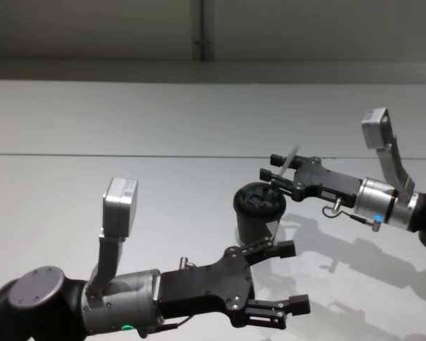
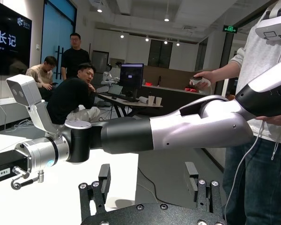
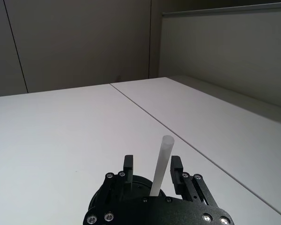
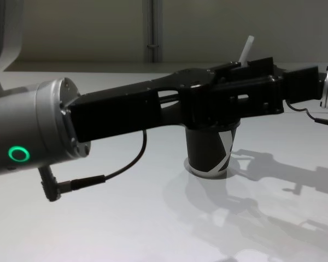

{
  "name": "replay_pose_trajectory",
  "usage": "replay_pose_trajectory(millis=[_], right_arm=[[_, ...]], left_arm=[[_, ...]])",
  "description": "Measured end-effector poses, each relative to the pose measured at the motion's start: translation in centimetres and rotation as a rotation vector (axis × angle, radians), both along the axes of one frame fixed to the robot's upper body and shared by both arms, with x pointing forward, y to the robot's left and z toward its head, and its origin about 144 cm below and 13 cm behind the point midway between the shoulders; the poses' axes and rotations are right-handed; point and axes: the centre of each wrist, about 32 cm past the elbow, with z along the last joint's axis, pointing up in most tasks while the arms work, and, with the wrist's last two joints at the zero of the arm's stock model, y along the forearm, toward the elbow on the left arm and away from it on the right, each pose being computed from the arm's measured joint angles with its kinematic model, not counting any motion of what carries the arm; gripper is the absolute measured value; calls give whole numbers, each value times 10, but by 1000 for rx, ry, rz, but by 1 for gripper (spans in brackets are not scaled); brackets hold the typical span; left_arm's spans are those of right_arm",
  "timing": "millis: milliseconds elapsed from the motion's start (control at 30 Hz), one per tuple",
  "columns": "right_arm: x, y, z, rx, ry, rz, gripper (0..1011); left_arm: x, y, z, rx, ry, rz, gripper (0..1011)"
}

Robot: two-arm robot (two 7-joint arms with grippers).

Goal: Pick up the straw with one hand, pass it to the other hand, and insert it into the cup.

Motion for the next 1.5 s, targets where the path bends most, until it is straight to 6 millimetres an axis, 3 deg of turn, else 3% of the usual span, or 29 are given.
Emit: replay_pose_trajectory(millis=[367, 467, 633, 1000, 1500], right_arm=[[0, 0, 0, 0, 0, 1, 766], [0, 0, 0, 0, 0, 0, 891], [-14, -9, -1, 12, -6, -21, 998], [-53, -32, -5, 45, 2, -93, 1001], [-92, -51, -5, 42, -46, -261, 1001]], left_arm=[[0, 0, 0, 0, 0, 0, 1001], [0, 0, 0, 0, 0, 0, 1002], [0, 0, 0, 0, 0, 0, 1001], [0, 0, 0, 0, 0, 0, 1002], [0, 0, 0, 0, 0, 0, 1001]])
